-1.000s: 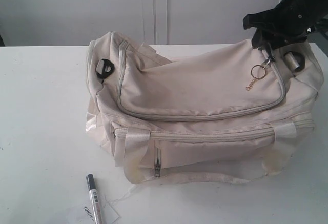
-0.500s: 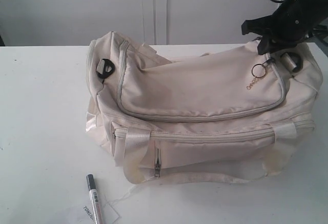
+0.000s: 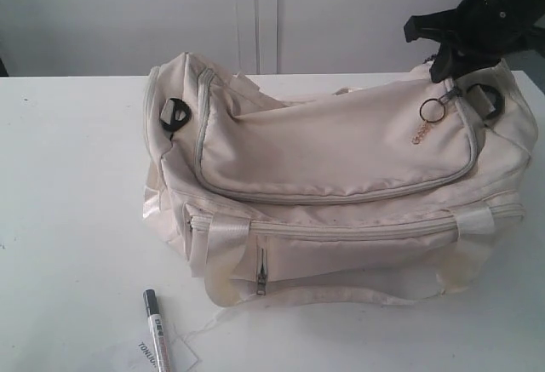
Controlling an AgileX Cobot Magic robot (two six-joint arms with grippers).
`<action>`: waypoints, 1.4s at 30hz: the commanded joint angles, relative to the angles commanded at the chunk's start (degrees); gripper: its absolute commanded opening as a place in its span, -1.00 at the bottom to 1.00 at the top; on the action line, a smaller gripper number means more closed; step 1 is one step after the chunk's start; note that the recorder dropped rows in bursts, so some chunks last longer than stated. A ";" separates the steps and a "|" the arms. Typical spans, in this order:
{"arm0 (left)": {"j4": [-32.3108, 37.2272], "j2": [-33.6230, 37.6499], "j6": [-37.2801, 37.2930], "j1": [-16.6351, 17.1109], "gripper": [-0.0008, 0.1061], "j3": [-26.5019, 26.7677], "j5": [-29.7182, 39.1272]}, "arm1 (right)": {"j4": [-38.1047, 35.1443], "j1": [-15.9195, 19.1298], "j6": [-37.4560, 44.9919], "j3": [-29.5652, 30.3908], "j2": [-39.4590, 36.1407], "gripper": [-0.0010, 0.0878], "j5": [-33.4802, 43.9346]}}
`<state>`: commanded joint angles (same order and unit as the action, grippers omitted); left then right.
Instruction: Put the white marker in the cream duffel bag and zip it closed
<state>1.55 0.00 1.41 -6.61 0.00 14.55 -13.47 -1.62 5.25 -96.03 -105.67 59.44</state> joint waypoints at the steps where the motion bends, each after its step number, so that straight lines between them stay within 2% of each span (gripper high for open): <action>1: 0.00 0.00 0.00 0.00 -0.99 0.00 0.00 | -0.15 0.23 -0.26 -0.22 -0.31 -0.98 0.09; 8: 0.00 0.00 0.00 0.00 -0.99 0.00 0.00 | -6.41 1.63 -1.63 -1.29 -2.09 -0.98 0.36; 36: 0.00 0.00 0.00 0.00 -0.99 0.00 0.00 | -6.64 1.63 -1.65 -1.29 -2.13 -0.98 -0.83; 39: 1.56 0.00 -0.57 0.00 -0.99 0.00 0.00 | -6.64 1.63 -1.65 -1.29 -2.13 -0.98 -0.83; 42: 1.57 0.00 0.03 0.00 -0.99 0.00 -1.68 | -6.64 1.63 -1.65 -1.29 -2.13 -0.98 -0.83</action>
<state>3.12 0.00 1.44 -6.61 0.00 12.87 -20.11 0.01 3.60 -97.32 -107.81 58.61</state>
